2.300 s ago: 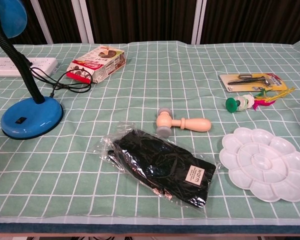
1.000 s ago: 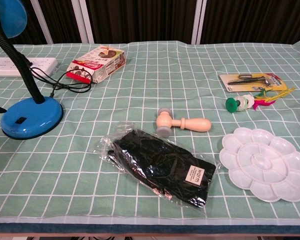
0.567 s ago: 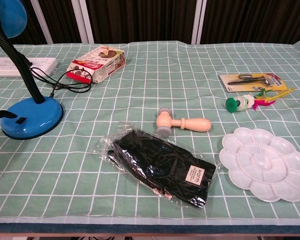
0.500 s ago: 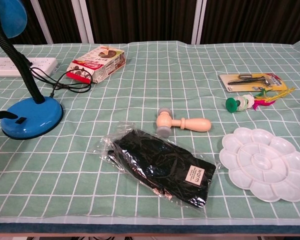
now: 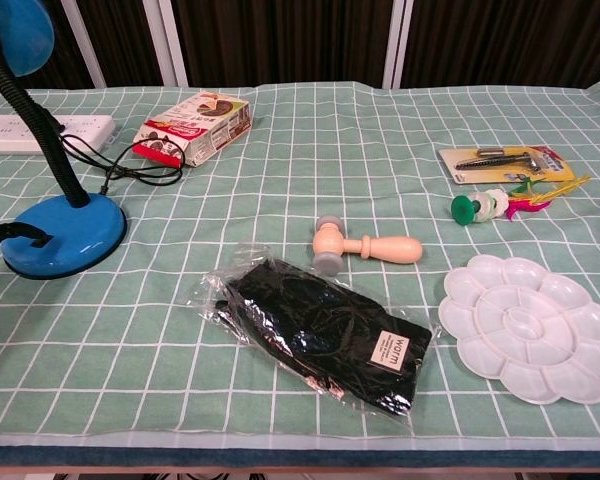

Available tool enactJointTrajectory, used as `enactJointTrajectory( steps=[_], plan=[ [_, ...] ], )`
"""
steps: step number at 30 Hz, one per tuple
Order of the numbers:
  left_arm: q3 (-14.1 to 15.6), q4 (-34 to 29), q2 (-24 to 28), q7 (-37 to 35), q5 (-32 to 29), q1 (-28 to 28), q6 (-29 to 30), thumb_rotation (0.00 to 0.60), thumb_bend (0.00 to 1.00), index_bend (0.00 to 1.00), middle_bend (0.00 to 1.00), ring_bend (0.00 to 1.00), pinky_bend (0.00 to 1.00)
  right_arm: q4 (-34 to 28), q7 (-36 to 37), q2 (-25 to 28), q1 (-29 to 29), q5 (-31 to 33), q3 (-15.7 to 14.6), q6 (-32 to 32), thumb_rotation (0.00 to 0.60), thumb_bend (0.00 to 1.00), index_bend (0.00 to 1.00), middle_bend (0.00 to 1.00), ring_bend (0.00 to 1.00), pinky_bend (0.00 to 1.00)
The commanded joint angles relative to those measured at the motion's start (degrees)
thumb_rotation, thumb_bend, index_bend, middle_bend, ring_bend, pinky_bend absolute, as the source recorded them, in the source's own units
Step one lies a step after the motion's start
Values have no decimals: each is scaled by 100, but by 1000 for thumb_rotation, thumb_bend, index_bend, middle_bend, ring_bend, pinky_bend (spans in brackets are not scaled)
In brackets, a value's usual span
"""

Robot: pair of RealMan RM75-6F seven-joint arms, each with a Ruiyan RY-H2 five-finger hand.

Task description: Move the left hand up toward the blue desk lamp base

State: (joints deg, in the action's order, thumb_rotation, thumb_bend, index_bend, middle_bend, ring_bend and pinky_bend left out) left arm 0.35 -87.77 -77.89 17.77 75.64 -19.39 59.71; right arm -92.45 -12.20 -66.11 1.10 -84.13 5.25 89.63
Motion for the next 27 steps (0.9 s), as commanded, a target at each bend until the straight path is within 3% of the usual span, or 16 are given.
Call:
enactJointTrajectory(
  steps=[1, 27],
  plan=[
    [-1, 5, -7, 25, -19, 0, 20, 600, 893, 28, 828, 836, 911, -1, -3, -2, 0, 3, 2, 0, 600, 153, 81, 52, 32, 0],
    [61, 107, -63, 93, -144, -43, 12, 600, 893, 28, 827, 836, 911, -14, -62, -18, -11, 72, 24, -5, 600, 153, 81, 52, 32, 0]
  ],
)
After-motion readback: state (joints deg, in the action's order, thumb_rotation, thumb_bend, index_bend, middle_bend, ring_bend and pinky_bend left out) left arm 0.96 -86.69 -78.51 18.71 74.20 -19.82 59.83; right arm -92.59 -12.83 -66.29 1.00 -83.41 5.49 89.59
